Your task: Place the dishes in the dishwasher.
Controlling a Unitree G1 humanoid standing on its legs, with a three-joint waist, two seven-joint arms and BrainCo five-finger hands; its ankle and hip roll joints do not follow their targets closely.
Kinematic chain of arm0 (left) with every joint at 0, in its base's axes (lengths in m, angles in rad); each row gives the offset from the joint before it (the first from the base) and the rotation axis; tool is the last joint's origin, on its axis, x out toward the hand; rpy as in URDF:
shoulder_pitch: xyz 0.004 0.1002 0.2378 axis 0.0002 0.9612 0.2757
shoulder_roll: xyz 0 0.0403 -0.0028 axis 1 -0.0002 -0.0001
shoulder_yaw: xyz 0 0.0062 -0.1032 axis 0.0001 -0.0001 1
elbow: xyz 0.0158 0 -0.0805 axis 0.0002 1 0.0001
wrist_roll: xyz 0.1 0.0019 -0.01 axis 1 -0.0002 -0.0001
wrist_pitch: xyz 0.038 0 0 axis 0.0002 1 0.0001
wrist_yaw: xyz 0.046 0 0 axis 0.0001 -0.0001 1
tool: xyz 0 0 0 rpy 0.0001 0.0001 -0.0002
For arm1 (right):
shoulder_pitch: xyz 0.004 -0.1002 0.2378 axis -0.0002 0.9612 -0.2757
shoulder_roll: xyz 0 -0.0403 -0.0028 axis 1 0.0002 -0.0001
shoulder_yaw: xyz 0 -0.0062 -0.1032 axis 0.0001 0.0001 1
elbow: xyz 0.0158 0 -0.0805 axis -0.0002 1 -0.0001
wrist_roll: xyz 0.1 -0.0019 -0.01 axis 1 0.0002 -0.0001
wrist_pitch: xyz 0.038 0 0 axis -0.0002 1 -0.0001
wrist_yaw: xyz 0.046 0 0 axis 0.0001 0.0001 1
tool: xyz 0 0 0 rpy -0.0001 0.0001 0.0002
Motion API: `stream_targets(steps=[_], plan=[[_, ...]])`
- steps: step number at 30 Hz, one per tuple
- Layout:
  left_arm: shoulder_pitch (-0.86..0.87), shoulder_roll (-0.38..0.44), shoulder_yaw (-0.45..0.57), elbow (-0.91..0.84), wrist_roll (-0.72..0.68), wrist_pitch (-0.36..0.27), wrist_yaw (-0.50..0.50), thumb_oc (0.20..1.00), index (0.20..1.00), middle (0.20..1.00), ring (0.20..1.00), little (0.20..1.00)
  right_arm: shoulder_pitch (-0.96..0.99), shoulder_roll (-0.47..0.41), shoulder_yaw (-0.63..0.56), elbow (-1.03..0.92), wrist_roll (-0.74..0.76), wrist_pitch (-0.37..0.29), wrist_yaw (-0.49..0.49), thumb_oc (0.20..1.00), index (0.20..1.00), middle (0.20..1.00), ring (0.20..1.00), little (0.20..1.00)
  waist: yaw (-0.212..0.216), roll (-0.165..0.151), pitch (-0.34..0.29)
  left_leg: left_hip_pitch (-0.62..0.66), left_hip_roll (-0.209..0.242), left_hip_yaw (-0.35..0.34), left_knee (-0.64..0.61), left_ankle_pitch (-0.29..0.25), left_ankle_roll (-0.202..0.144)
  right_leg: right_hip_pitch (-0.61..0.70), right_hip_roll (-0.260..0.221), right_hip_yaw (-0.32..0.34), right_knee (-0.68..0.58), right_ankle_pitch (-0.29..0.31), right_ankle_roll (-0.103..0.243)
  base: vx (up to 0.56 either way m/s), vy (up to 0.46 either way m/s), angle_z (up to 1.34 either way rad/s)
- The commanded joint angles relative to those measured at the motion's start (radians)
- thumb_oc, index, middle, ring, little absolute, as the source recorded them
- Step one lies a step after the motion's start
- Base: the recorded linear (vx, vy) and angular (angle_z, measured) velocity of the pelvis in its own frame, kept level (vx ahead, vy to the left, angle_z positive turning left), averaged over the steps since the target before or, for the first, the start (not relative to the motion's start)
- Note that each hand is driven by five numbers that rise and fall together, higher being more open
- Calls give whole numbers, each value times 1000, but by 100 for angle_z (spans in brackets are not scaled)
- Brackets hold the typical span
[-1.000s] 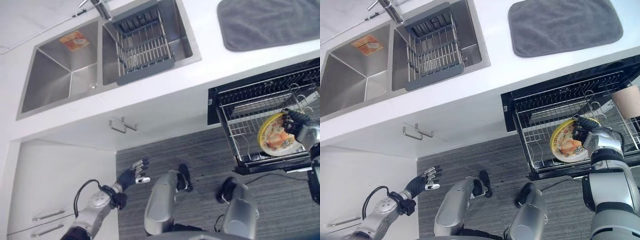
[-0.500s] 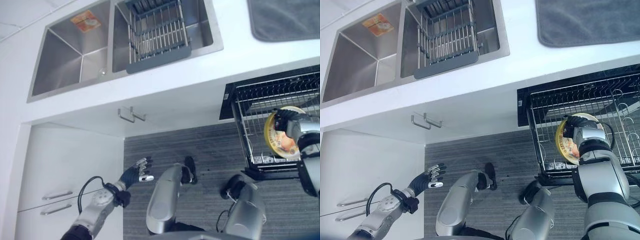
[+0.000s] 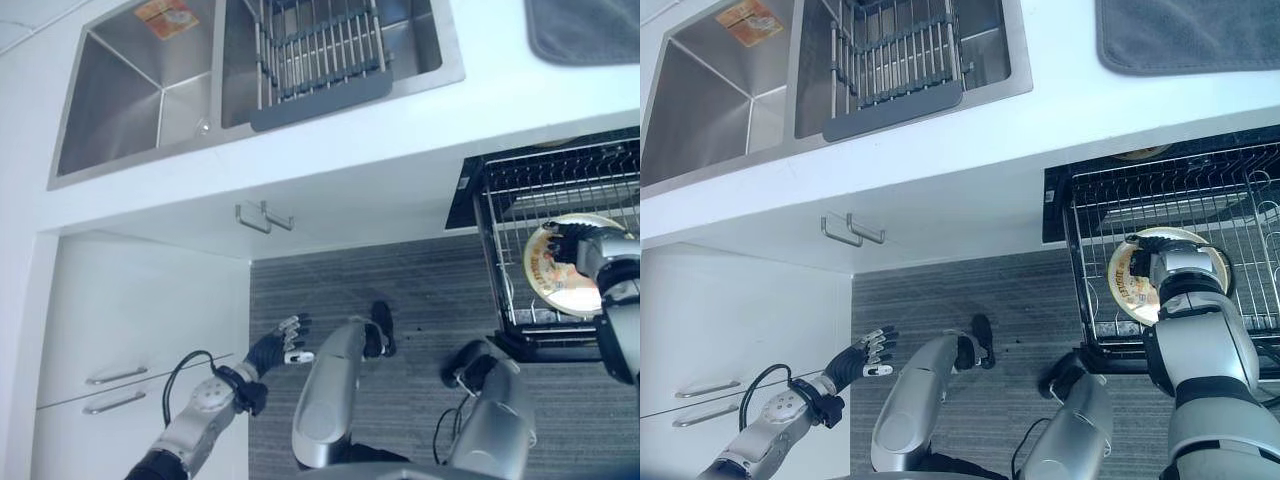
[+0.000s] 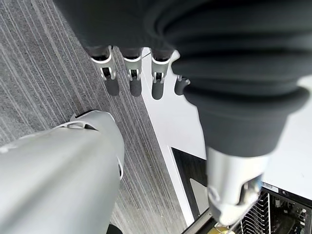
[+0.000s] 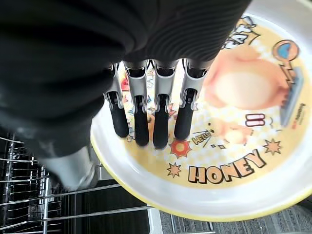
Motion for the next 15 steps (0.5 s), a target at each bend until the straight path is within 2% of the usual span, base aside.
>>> stream_targets(steps=[1, 6, 9, 10, 11, 13, 14, 15], plan=[[-4, 56, -26, -81, -12, -9, 10, 1000, 1000, 1000, 1000, 1000, -53, -51, 15, 28, -6, -6, -21, 1000, 1000, 1000, 1000, 1000, 29, -2, 24, 35, 56, -49, -12, -26, -85, 4, -81, 6, 16, 6, 86, 0, 0, 0], [-12, 57, -31, -81, -16, -13, 14, 1000, 1000, 1000, 1000, 1000, -50, -66, 5, 16, 3, -43, -41, 1000, 1000, 1000, 1000, 1000, 22, -6, 24, 37, 55, -48, -18, -38, -83, -3, -80, 11, 20, 7, 89, 6, 8, 0], [-1, 59, -18, -85, -35, -21, 20, 1000, 1000, 1000, 1000, 1000, -23, -84, -29, -38, 127, -89, -43, 1000, 1000, 1000, 1000, 1000, 8, -15, 24, 48, 56, -44, -33, -43, -83, -1, -70, 19, 18, 8, 90, 41, 44, 0], [15, 65, 5, -97, -41, -17, 14, 1000, 1000, 1000, 1000, 1000, 9, -98, -53, -98, 170, -127, -35, 1000, 1000, 1000, 1000, 1000, -1, -25, 24, 51, 60, -39, -41, -45, -83, -1, -64, 23, 16, 9, 91, 52, 32, -1], [26, 70, 15, -100, -43, -20, 11, 1000, 1000, 1000, 1000, 1000, 32, -102, -62, -139, 188, -137, -36, 1000, 1000, 1000, 1000, 1000, -7, -31, 24, 51, 63, -38, -42, -44, -82, -2, -60, 25, 14, 11, 91, 43, 12, -3], [74, 68, 57, -109, -42, -41, 11, 1000, 1000, 1000, 1000, 1000, 156, -117, -107, -391, 272, -156, -56, 1000, 1000, 1000, 1000, 1000, -39, -63, 24, 55, 78, -27, -51, -41, -82, -7, -41, 36, 3, 19, 91, 37, -2, -5], [81, 68, 62, -109, -43, -46, 12, 1000, 1000, 1000, 1000, 1000, 182, -116, -121, -432, 279, -164, -60, 1000, 1000, 1000, 1000, 1000, -43, -68, 24, 59, 80, -24, -54, -40, -82, -5, -37, 38, 0, 21, 91, 38, 0, -18], [96, 58, 76, -104, -43, -62, 15, 1000, 1000, 1000, 1000, 1000, 245, -111, -162, -553, 298, -179, -66, 1000, 1000, 1000, 1000, 1000, -61, -83, 24, 65, 85, -17, -62, -36, -81, -2, -25, 44, -13, 26, 92, 30, 0, -28]])
